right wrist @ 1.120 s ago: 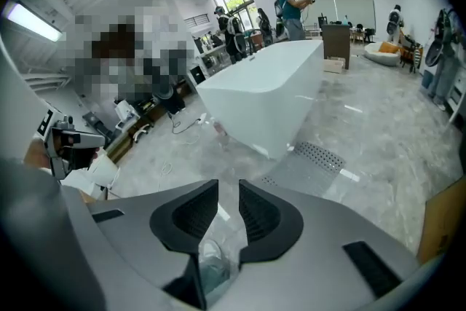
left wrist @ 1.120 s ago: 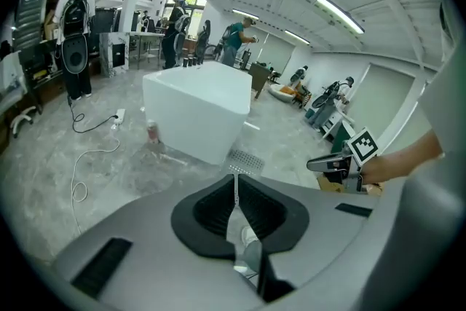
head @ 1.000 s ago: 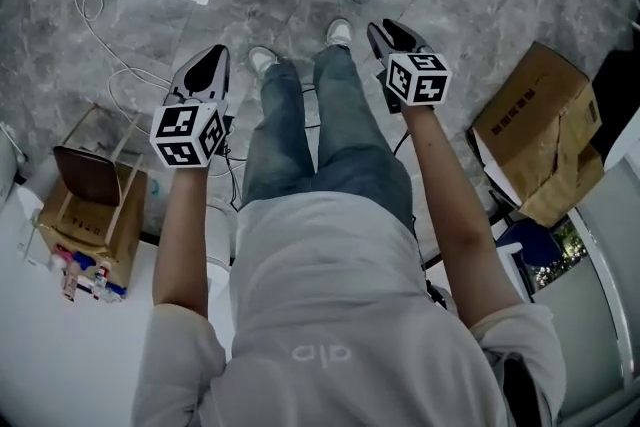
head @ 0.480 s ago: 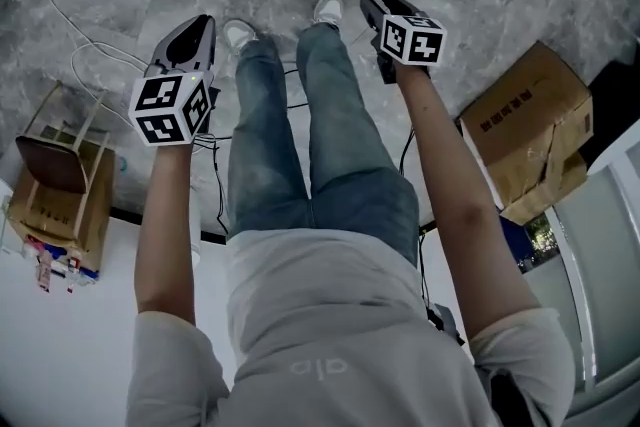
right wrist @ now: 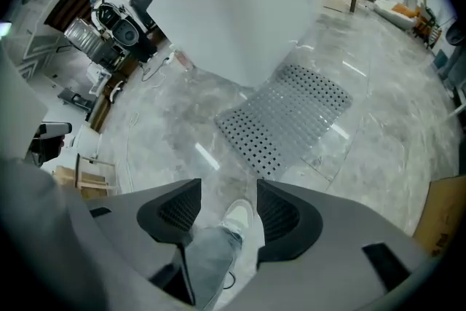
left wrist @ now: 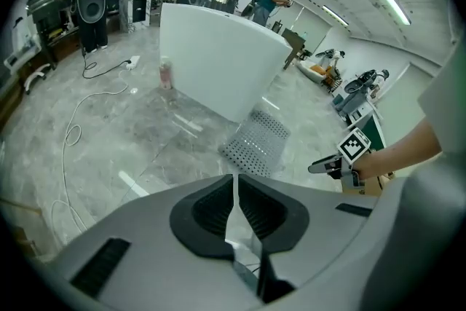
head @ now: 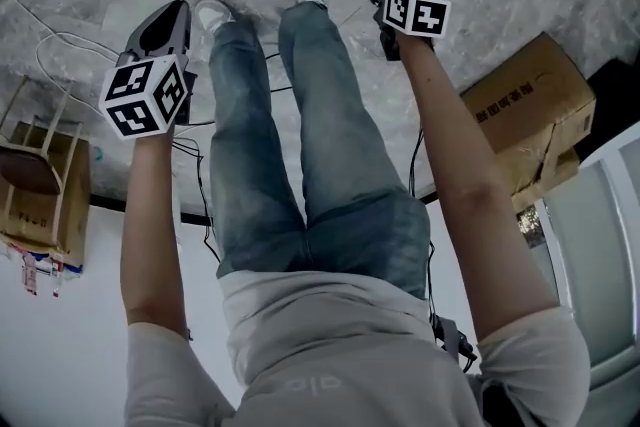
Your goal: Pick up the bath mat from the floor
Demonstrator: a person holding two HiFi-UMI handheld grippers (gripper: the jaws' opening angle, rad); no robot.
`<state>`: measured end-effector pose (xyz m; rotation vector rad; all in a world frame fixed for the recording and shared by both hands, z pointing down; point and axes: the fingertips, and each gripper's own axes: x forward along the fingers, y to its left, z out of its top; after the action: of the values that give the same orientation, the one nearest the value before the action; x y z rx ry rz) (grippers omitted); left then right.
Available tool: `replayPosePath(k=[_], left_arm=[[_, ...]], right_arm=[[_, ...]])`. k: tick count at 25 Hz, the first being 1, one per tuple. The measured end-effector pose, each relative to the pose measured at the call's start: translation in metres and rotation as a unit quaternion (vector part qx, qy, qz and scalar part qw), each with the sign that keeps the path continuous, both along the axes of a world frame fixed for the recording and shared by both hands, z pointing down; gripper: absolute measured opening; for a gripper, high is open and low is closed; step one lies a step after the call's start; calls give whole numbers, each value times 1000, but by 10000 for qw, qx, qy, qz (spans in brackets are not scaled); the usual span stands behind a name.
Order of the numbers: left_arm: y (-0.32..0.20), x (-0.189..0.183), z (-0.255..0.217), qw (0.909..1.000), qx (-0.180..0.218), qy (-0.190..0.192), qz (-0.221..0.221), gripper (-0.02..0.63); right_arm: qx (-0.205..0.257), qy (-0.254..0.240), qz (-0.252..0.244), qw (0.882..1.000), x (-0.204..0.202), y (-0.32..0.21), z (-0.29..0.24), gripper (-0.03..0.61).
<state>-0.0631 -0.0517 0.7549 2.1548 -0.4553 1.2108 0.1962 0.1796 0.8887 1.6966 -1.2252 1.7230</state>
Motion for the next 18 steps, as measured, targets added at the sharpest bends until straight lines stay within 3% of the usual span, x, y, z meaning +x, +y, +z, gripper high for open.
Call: replayPosePath(k=[18], left_arm=[[18, 6, 126, 9979, -217, -378, -487, 18]], right_arm=[[-383, -580, 41, 9976, 23, 7, 156, 322]])
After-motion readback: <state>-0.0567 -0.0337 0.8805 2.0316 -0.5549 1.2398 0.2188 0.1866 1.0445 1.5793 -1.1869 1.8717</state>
